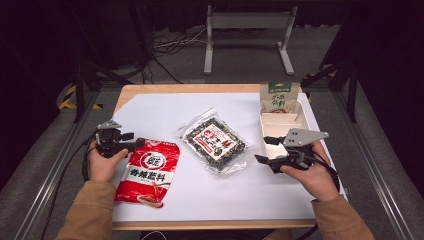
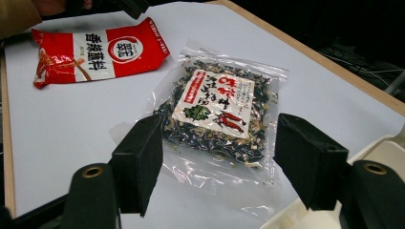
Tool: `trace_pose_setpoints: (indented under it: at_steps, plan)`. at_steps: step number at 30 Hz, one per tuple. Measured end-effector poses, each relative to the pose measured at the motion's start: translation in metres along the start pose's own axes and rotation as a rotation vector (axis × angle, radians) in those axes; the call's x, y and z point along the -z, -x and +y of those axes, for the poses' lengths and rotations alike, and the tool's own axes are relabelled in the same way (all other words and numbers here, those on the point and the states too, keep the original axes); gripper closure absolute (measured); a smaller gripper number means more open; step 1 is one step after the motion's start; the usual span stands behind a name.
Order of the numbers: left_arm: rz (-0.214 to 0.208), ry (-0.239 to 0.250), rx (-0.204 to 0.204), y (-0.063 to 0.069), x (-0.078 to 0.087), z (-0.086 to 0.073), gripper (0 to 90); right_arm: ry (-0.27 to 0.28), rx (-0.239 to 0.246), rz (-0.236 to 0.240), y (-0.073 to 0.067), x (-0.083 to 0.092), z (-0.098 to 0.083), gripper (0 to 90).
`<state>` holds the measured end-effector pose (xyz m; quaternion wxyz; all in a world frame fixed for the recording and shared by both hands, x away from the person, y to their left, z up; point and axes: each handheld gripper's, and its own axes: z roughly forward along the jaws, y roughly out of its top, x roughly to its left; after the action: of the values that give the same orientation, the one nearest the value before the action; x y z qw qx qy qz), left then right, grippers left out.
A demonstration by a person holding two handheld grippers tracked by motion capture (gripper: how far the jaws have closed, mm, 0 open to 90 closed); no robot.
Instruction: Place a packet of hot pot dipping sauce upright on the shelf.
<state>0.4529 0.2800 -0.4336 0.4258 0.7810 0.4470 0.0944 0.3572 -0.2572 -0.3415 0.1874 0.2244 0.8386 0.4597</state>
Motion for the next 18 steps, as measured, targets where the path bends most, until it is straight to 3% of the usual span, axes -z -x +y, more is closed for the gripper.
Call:
trace_pose_setpoints:
  at_steps: [7,15,18]
  plan:
    - [-0.057,-0.033,0.029,-0.008,-0.011,-0.005,42.1,-0.003,-0.004,-0.005,0.001,0.000,0.000,34.0]
    - [-0.083,-0.054,0.057,-0.015,-0.018,-0.010,38.5,0.004,-0.006,-0.015,0.002,0.003,-0.001,33.6]
    - [-0.108,-0.041,0.078,-0.015,-0.019,-0.012,37.5,0.011,-0.006,-0.022,0.003,0.006,-0.001,33.5]
